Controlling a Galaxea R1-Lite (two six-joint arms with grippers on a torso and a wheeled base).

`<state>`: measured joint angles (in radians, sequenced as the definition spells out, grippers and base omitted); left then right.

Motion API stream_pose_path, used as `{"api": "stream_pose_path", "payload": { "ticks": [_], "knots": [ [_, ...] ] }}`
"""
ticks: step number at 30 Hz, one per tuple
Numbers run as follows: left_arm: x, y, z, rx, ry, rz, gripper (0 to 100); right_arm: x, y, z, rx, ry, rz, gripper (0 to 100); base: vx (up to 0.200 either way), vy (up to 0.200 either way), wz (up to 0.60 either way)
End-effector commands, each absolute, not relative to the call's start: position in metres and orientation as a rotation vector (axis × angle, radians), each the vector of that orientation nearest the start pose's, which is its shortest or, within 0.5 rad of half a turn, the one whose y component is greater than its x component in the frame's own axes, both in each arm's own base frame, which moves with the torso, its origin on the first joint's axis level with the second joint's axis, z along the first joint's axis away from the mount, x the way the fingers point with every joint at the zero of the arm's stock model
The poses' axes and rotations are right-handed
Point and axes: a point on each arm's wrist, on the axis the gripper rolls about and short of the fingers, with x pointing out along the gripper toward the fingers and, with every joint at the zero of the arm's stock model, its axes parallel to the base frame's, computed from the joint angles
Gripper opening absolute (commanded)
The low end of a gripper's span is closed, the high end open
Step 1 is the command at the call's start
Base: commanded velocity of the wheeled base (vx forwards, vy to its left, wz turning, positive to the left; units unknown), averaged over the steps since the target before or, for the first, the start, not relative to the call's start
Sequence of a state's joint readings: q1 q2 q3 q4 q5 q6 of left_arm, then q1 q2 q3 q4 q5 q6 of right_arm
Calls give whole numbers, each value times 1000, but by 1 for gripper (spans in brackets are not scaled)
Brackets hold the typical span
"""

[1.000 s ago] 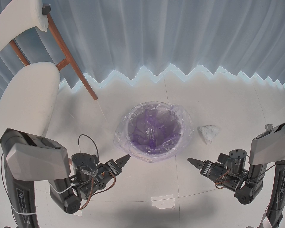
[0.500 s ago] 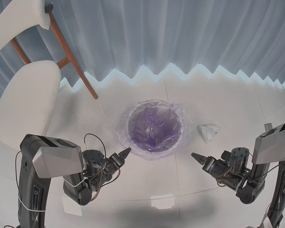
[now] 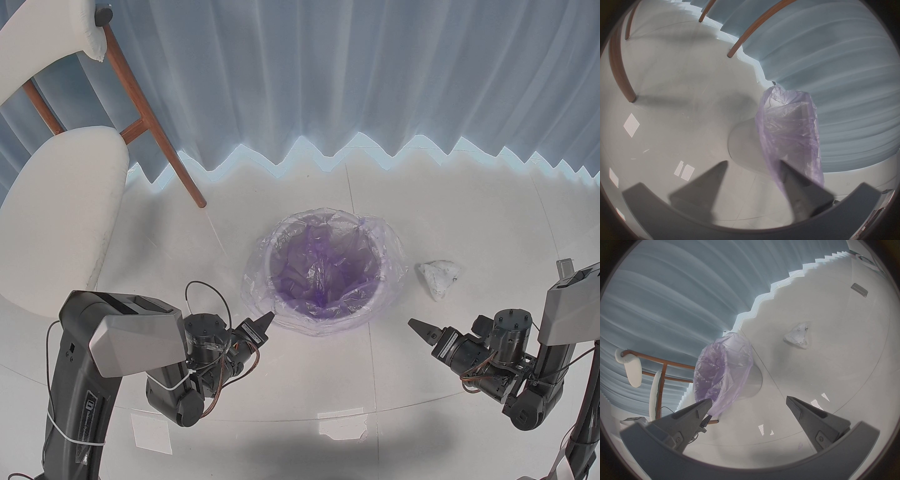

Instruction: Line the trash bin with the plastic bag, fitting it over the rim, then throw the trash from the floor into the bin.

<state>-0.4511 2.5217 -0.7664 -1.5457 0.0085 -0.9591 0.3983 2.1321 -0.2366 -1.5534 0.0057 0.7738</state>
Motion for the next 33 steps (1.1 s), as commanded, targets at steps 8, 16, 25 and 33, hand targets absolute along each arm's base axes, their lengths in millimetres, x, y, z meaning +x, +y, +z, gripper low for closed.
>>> {"api": "stream_pose_path", "payload": {
  "ticks": [8, 16, 25, 33],
  "knots": [
    [345, -165, -47, -810, 417, -279, 0, 249, 105, 31, 687, 462, 244, 100, 0, 0, 0],
    [339, -163, -71, -668, 445, -238, 0, 250, 105, 23, 671, 488, 234, 100, 0, 0, 0],
    [339, -165, -74, -662, 439, -215, 0, 282, 119, -6, 651, 489, 241, 100, 0, 0, 0],
    [341, -170, -56, -676, 398, -251, 0, 322, 130, -20, 675, 418, 264, 100, 0, 0, 0]
  ]
}}
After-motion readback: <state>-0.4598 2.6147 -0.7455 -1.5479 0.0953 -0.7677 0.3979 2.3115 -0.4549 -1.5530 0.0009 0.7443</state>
